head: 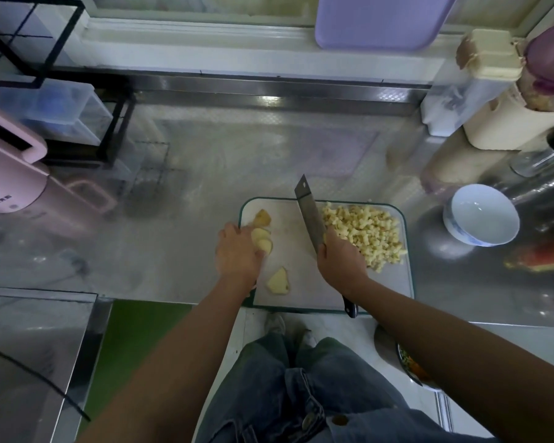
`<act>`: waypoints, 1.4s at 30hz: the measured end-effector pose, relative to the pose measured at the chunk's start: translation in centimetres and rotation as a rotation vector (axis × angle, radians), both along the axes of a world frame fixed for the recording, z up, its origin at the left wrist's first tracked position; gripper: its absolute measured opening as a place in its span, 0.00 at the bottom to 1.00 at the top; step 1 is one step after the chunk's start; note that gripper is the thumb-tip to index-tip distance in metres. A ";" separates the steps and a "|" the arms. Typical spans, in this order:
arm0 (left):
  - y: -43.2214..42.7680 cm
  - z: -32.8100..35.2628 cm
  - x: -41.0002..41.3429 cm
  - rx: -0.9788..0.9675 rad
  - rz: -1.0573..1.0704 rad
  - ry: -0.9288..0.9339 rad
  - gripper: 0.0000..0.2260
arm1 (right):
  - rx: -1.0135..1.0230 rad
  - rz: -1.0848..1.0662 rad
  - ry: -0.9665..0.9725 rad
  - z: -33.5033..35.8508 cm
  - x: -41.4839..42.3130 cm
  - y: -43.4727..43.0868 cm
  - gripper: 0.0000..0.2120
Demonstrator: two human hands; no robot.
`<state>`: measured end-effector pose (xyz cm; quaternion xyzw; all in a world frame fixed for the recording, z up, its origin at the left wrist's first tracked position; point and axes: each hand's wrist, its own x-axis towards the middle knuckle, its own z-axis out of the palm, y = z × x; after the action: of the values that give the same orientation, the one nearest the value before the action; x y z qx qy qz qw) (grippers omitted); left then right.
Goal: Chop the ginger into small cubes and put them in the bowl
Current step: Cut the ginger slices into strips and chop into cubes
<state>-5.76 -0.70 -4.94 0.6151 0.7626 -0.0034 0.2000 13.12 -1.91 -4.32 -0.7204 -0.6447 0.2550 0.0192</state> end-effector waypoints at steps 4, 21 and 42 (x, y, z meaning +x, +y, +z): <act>0.3 0.1 0.0 0.039 0.025 -0.054 0.20 | 0.023 0.005 0.005 -0.3 0.2 0.0 0.08; 0.6 0.1 -0.4 0.095 0.145 -0.206 0.14 | 0.040 0.009 -0.002 -0.6 0.6 0.1 0.06; 2.1 -0.5 -0.2 0.081 0.267 -0.268 0.08 | 0.024 0.037 -0.015 -0.6 0.8 0.4 0.06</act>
<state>-5.97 1.35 -5.43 0.5108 0.8036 0.1357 0.2736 13.94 -1.53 -4.94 -0.7098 -0.6612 0.2421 0.0185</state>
